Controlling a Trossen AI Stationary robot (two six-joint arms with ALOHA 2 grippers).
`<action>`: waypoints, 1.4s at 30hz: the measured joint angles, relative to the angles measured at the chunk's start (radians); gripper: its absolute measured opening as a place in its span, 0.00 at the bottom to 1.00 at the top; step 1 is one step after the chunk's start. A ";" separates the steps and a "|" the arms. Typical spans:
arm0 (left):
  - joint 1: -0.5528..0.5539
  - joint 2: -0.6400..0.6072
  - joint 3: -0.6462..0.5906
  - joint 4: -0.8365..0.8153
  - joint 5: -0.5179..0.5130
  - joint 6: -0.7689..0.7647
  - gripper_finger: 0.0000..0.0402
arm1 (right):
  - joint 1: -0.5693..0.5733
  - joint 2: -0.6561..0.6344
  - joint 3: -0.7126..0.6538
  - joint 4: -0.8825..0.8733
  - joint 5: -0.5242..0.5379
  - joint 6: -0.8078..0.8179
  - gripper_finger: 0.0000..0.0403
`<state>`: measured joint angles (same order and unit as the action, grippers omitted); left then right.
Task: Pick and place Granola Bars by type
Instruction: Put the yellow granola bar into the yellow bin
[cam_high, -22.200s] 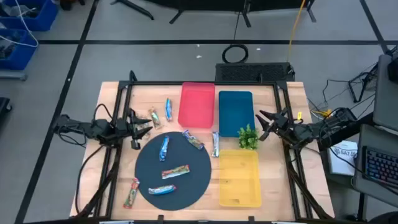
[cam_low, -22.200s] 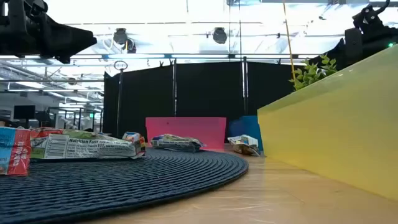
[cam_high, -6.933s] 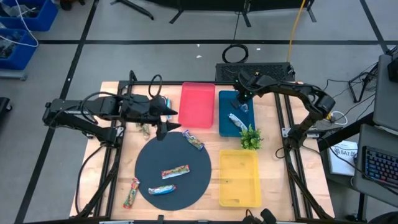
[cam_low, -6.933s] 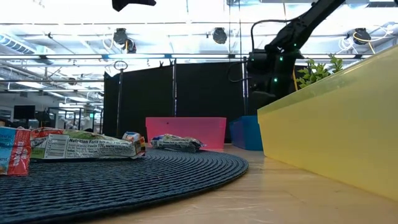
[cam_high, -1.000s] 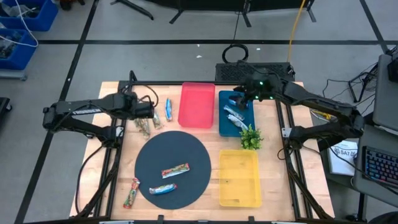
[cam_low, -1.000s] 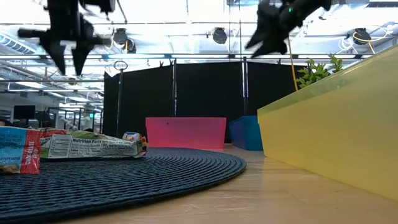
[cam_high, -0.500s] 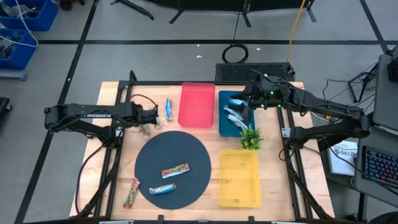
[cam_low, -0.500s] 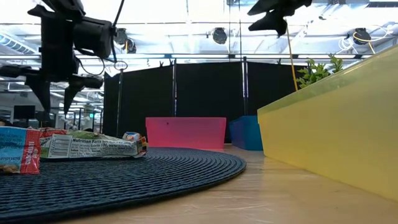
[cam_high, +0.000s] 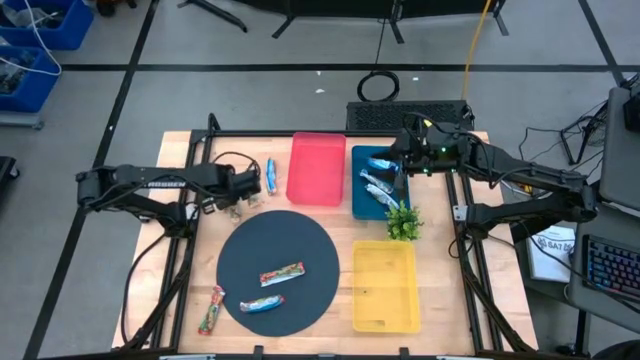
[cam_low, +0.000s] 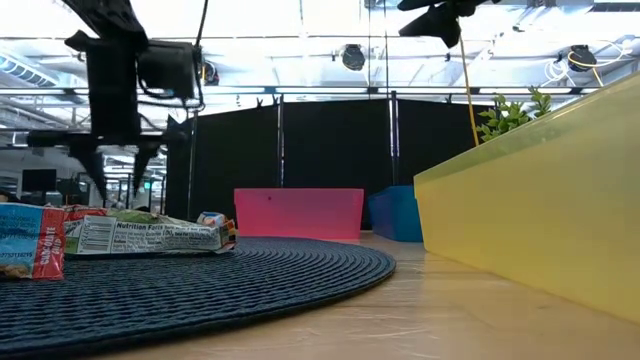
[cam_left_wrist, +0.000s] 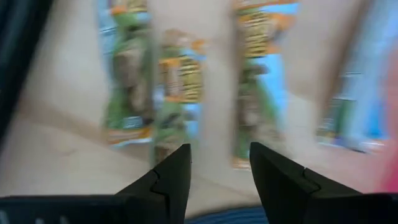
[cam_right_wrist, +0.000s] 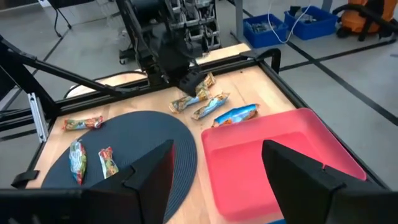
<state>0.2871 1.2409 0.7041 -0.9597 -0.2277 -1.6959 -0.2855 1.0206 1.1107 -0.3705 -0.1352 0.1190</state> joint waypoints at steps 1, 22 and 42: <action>0.000 0.015 -0.003 -0.003 0.003 -0.009 0.42 | 0.000 0.000 0.000 0.001 0.000 -0.001 0.58; 0.021 0.101 -0.008 -0.220 -0.182 -0.226 0.42 | 0.000 -0.010 0.000 -0.042 -0.078 -0.012 0.58; 0.039 0.310 -0.007 -0.138 -0.090 -0.141 0.42 | 0.000 -0.108 0.000 -0.076 -0.069 -0.017 0.58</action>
<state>0.3257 1.5511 0.6968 -1.0973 -0.3179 -1.8371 -0.2859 0.9128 1.1107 -0.4464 -0.2047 0.1023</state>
